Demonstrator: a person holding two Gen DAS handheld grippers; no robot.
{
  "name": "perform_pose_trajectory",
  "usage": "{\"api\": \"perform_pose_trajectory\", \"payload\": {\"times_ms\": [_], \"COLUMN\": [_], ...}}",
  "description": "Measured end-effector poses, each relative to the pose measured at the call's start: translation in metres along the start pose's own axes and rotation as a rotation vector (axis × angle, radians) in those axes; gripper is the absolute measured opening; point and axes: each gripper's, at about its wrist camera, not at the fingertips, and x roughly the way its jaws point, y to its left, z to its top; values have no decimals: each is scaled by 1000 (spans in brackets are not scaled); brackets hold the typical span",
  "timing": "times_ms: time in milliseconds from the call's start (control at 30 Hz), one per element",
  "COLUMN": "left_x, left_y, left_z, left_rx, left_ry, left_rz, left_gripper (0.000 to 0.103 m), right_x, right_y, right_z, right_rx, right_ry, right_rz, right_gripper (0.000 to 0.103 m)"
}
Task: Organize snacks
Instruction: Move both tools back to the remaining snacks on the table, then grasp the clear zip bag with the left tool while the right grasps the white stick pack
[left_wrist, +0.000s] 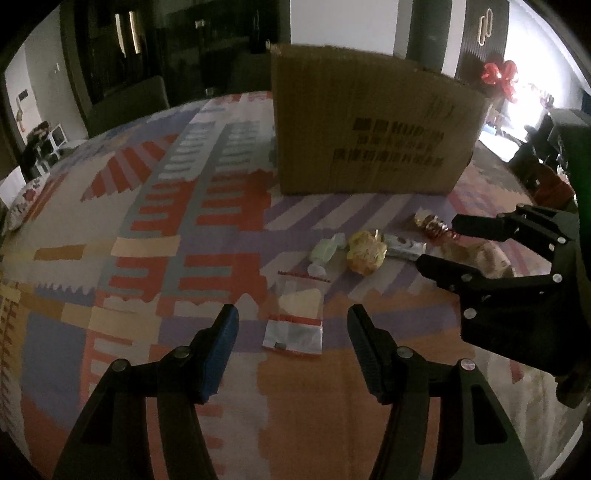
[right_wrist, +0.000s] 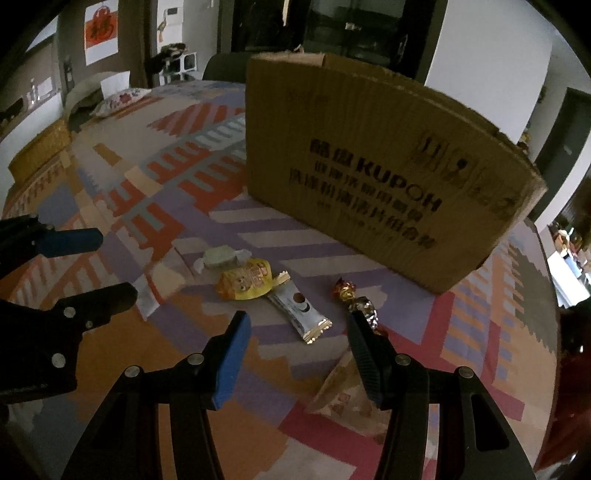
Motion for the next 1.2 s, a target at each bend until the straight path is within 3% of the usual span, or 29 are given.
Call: {"api": "perform_pose_trajectory", "payload": {"times_ms": [500,833,933,1067,1200], "left_x": [36,45,46,48,48], "left_y": [-2,-1,-2,-3,-2], "left_z": [5,7,7,7,7], "left_rx": [-1,-3,9,16,4], "left_ry": [82,100,99,106,109], "left_rz": [-16,-16,-12,-23,-38], "left_gripper": [60,60,54,41,37], "right_x": [35,50,51,51,50], "right_y": [-6,-9,-8,-8,-3], "right_z": [6,11,12,14,13], "right_rx": [0,-3,-13,-12,-7], "right_ry": [81,109,106,109,108], "right_rz": [60,77,78,116,126], "right_gripper": [47,47,47,31,21]}}
